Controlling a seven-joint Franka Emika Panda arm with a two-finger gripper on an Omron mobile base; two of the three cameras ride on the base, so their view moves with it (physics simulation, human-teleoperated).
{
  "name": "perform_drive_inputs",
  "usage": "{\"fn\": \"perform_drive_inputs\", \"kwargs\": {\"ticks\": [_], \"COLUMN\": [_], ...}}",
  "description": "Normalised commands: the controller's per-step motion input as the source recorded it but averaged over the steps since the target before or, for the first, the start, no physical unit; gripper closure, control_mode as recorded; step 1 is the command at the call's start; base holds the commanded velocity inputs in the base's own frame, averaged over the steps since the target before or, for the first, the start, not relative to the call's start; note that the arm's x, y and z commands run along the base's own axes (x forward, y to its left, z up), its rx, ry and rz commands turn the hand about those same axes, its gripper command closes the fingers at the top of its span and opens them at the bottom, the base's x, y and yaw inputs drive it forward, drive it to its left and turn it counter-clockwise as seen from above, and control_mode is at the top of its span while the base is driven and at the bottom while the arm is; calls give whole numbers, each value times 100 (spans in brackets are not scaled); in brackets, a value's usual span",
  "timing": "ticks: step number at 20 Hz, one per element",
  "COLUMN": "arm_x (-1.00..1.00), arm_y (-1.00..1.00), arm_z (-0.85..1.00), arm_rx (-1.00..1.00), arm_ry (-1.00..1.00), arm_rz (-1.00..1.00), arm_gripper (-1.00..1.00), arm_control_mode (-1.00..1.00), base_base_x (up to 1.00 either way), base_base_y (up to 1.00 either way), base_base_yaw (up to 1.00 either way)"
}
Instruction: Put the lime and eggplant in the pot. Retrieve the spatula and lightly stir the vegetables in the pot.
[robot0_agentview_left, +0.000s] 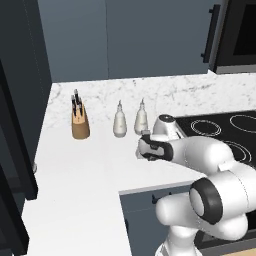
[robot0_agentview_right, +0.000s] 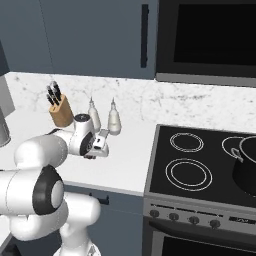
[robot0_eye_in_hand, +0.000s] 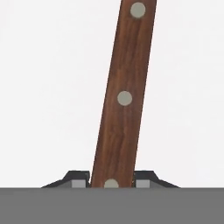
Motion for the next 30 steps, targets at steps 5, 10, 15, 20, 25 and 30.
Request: {"fn": "perform_drive_inputs", "kwargs": {"ticks": [5, 10, 15, 20, 25, 30], "arm_x": [-36, -10, -45, -49, -52, -33], "arm_y": [-15, -3, -9, -16, -9, 0], "arm_z": [34, 3, 60, 81, 64, 55], "arm_rx": [0, 0, 0, 0, 0, 0], "arm_ry": [0, -1, -5, -7, -5, -12], "arm_rz": [4, 2, 0, 0, 0, 0], "arm_gripper": [100, 100, 100, 100, 100, 100], "arm_control_mode": [-100, -100, -100, -100, -100, -100], "base_base_x": [0, 0, 0, 0, 0, 0], "base_base_y": [0, 0, 0, 0, 0, 0], "base_base_yaw": [0, 0, 0, 0, 0, 0]}}
